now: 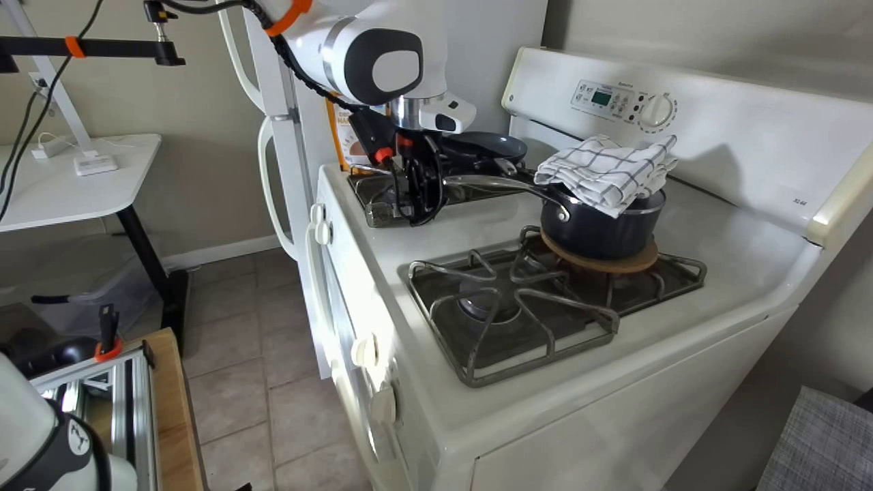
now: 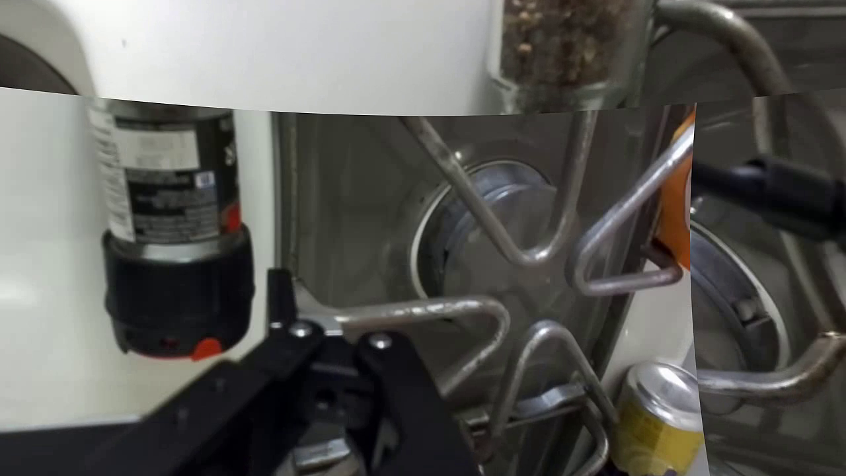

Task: Move the spice bottle forward

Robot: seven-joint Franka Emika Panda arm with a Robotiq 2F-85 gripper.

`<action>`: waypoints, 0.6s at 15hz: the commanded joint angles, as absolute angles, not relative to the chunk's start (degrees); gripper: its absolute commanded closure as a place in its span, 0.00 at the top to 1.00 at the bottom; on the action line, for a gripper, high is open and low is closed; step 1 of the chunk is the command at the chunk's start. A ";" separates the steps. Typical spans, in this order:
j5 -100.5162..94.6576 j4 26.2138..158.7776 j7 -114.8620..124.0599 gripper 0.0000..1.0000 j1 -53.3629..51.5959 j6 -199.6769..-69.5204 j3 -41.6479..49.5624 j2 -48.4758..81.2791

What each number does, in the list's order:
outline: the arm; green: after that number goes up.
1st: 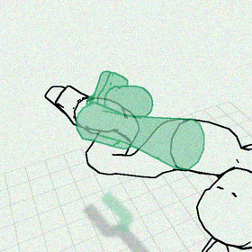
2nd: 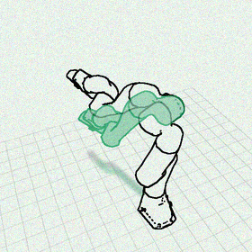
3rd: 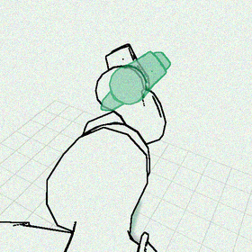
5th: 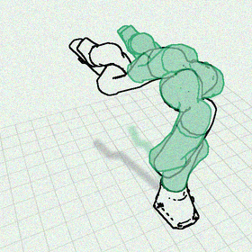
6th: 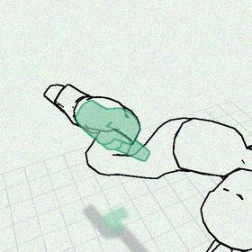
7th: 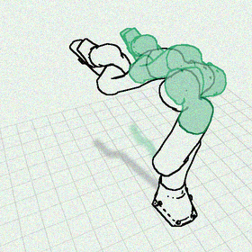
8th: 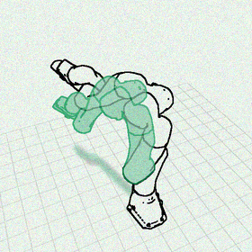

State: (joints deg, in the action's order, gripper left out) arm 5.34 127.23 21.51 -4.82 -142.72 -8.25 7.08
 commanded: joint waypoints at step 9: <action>4.56 126.57 23.29 0.43 -7.71 -148.62 -6.36 11.00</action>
